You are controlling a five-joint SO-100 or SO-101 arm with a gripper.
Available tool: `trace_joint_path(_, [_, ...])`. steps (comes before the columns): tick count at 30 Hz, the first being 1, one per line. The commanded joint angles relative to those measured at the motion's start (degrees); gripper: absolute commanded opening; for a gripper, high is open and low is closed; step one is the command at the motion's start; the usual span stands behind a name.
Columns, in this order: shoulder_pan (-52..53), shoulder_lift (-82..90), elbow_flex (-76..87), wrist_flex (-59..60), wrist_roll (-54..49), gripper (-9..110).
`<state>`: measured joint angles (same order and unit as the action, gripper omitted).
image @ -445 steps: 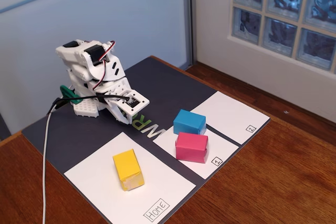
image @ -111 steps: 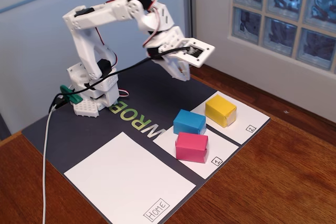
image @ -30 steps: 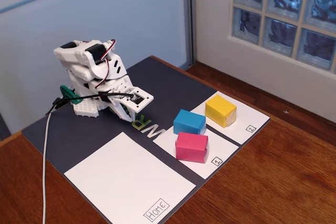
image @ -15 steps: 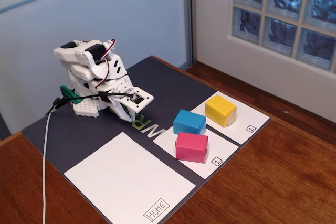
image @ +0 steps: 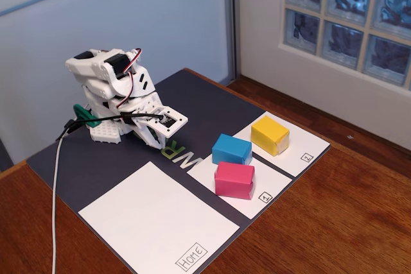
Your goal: Move box yellow to zone 2
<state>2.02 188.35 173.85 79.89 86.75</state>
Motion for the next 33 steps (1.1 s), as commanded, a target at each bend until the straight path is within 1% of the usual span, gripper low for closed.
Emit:
trace_joint_path(1, [-0.44,2.99,0.26,3.78,-0.09,0])
trace_joint_path(33, [-0.44,2.99,0.26,3.78,-0.09,0])
